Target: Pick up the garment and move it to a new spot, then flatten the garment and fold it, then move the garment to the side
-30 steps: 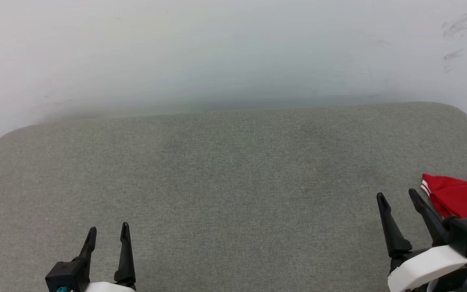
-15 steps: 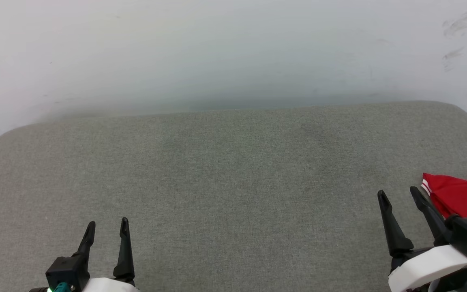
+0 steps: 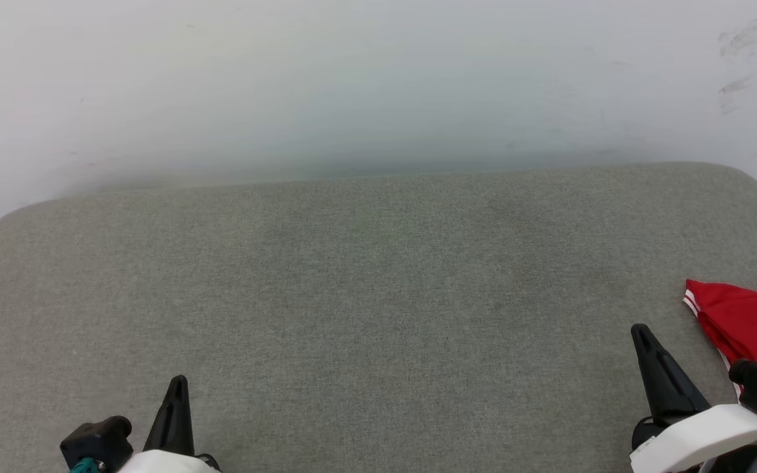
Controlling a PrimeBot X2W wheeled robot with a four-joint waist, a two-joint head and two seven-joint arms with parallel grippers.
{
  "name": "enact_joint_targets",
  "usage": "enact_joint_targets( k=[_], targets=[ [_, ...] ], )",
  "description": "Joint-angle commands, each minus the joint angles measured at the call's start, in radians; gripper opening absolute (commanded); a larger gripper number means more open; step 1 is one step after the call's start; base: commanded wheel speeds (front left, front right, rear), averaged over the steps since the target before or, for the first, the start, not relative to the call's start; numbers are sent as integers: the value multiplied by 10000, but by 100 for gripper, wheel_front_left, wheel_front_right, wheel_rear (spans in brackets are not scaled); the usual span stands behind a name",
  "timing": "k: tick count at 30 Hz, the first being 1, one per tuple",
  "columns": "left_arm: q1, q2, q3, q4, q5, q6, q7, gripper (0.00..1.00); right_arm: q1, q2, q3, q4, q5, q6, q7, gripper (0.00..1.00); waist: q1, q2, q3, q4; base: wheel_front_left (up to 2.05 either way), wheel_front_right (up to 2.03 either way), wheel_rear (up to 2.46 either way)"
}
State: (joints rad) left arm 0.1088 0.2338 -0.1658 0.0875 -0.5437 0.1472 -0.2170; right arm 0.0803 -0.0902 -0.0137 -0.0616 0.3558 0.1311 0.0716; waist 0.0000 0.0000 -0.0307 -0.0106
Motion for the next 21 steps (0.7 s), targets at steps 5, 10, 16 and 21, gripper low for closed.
enact_joint_targets(
  k=[5,10,16,21],
  targets=[
    [-470,-92,281,33,-1006,-281,253,0,-430,23,-95,137,1196,-1,19,0,0,0,16,6,0,0,0],
    [-612,-196,437,167,-1739,-470,453,0,-551,40,-149,353,2043,-1,39,0,0,0,30,10,0,0,0],
    [-771,-321,619,312,-2562,-682,683,0,-674,61,-213,591,2993,-1,59,0,0,0,47,16,0,0,0],
    [-1010,-527,932,515,-3935,-1033,1076,0,-891,102,-321,993,4579,-1,99,0,0,0,79,26,0,0,0]
  ],
)
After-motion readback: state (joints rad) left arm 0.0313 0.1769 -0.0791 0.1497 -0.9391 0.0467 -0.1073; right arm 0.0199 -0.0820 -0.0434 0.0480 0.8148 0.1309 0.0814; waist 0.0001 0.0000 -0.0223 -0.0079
